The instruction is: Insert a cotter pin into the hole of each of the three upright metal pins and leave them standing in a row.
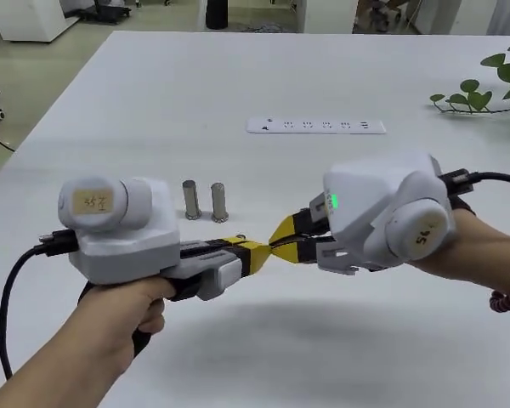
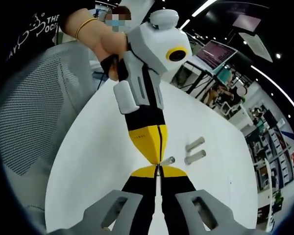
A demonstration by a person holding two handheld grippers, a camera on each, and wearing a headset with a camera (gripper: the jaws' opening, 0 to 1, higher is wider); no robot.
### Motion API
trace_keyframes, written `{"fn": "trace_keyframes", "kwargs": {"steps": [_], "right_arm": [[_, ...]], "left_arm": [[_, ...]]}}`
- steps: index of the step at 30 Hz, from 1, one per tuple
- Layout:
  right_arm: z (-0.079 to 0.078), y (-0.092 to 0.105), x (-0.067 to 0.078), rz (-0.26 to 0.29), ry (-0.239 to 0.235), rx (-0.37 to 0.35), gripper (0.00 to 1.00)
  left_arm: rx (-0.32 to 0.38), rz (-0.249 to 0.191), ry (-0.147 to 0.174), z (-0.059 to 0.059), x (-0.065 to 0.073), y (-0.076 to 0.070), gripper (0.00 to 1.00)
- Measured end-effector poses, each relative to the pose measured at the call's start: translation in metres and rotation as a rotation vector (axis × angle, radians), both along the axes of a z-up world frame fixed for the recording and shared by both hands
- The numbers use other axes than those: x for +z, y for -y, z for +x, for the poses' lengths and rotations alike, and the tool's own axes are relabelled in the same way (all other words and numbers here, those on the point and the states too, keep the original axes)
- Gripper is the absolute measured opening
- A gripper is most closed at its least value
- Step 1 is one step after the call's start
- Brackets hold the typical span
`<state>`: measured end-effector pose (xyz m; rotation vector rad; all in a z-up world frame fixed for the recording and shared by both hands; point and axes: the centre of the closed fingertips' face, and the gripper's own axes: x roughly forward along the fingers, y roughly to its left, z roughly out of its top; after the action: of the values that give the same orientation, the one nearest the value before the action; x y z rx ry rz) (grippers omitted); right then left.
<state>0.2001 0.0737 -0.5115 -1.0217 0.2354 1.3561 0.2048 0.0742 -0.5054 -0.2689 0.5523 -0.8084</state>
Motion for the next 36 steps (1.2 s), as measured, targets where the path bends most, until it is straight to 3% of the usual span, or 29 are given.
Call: {"fn": "trace_keyframes", "kwargs": {"steps": [6,7,11,18,27,36], "right_arm": [[0.001,0.006,-0.004,0.022,-0.088,-0.058,0.00],[0.001,0.008,-0.006,0.032,-0.119,-0.083,0.00],[0.002,0.011,-0.006,0.057,-0.167,-0.123,0.03],[-0.004,0.010,-0.007,0.112,-0.296,-0.159,0.05],[-0.017,0.008,-0.011,0.167,-0.455,-0.174,0.06],[-0.029,0.007,-0.011,0.211,-0.548,-0.174,0.05]], "left_arm": [[-0.033,0.032,0.049,0.000,0.000,-0.001,0.00],[-0.039,0.046,0.061,0.000,0.000,-0.002,0.00],[-0.065,0.121,0.122,-0.002,-0.004,-0.006,0.00],[-0.120,0.171,0.199,-0.011,-0.006,-0.005,0.00],[-0.194,0.183,0.245,-0.020,-0.006,-0.001,0.00],[-0.260,0.152,0.272,-0.032,0.000,0.004,0.00]]}}
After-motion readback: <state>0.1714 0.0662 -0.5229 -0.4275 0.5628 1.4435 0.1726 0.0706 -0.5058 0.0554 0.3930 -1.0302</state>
